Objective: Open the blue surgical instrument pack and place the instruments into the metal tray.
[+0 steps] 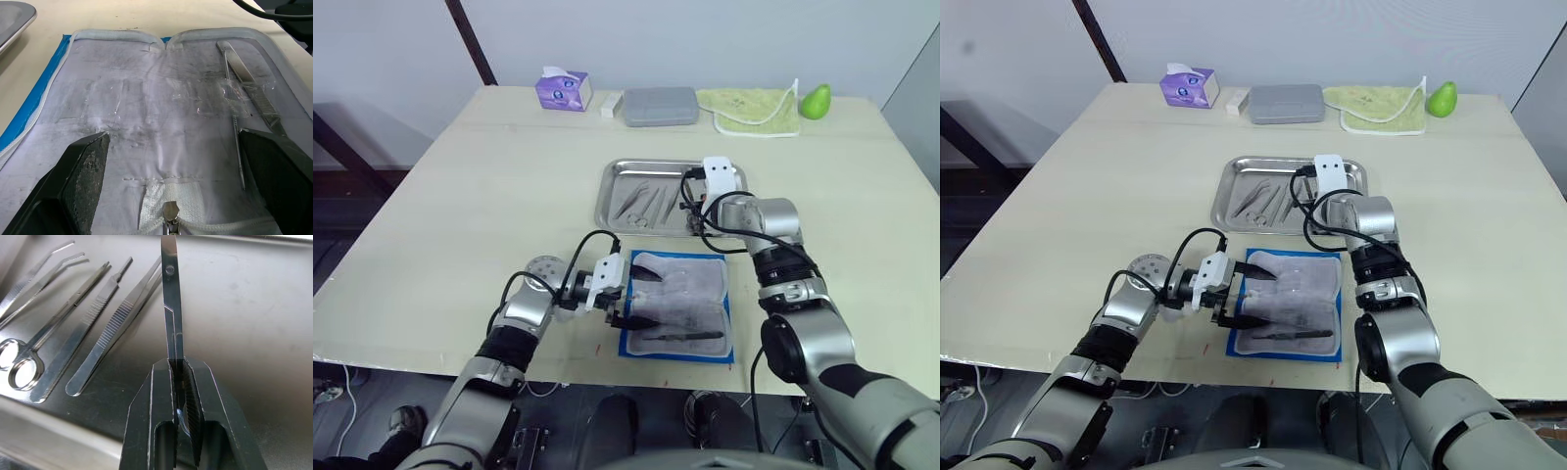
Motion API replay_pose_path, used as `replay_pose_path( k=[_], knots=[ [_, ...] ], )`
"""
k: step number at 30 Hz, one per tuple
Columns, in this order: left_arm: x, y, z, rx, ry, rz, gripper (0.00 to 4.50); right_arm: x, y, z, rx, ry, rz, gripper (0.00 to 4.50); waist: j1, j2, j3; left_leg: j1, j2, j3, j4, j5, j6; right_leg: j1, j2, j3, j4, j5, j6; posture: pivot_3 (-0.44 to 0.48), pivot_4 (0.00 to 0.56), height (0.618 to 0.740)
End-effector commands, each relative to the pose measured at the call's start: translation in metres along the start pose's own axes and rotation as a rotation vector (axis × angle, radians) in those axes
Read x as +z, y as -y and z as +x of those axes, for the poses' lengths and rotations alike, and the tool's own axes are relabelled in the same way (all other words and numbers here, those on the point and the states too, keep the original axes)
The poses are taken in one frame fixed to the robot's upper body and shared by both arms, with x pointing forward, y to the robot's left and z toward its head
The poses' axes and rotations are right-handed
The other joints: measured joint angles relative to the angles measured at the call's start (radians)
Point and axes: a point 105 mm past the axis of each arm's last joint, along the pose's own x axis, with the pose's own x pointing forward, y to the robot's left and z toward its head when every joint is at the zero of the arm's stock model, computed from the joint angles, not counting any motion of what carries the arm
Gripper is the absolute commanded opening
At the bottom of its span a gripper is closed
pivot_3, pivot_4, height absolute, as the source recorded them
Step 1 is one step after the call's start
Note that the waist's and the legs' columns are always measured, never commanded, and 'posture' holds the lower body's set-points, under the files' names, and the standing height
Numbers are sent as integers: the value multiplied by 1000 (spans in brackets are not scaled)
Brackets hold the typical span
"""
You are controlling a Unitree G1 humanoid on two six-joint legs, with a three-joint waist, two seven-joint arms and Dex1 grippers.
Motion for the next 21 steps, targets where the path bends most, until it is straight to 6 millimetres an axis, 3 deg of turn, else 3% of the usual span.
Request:
replay_pose_path(
  k=[1,12,16,17,18,20,21],
  knots=[
    [-28,13,7,-17,-80,-105,4500,22,0,-5,-5,72,-10,91,0,0,0,0,0,0,0,0,0,0,0,0,0,0,0,0,150,740],
    [-27,12,6,-16,-79,-104,4500,19,5,-2,-9,62,-13,91,0,0,0,0,0,0,0,0,0,0,0,0,0,0,0,0,150,740],
    [-26,12,7,-15,-77,-105,4500,19,5,-3,6,65,-8,1318,0,0,0,0,0,0,0,0,0,0,0,0,0,0,0,0,150,740],
    [-26,13,7,-16,-75,-106,4500,22,4,-5,14,80,-20,1975,0,0,0,0,0,0,0,0,0,0,0,0,0,0,0,0,150,740],
    [-26,13,7,-15,-74,-107,4500,24,2,-7,26,91,-31,2183,0,0,0,0,0,0,0,0,0,0,0,0,0,0,0,0,150,740],
    [-26,13,7,-15,-73,-108,4500,29,1,-12,44,122,-68,3055,0,0,0,0,0,0,0,0,0,0,0,0,0,0,0,0,150,740],
    [-26,13,7,-15,-73,-108,4500,31,-1,-16,61,143,-93,3055,0,0,0,0,0,0,0,0,0,0,0,0,0,0,0,0,150,740]
  ],
)
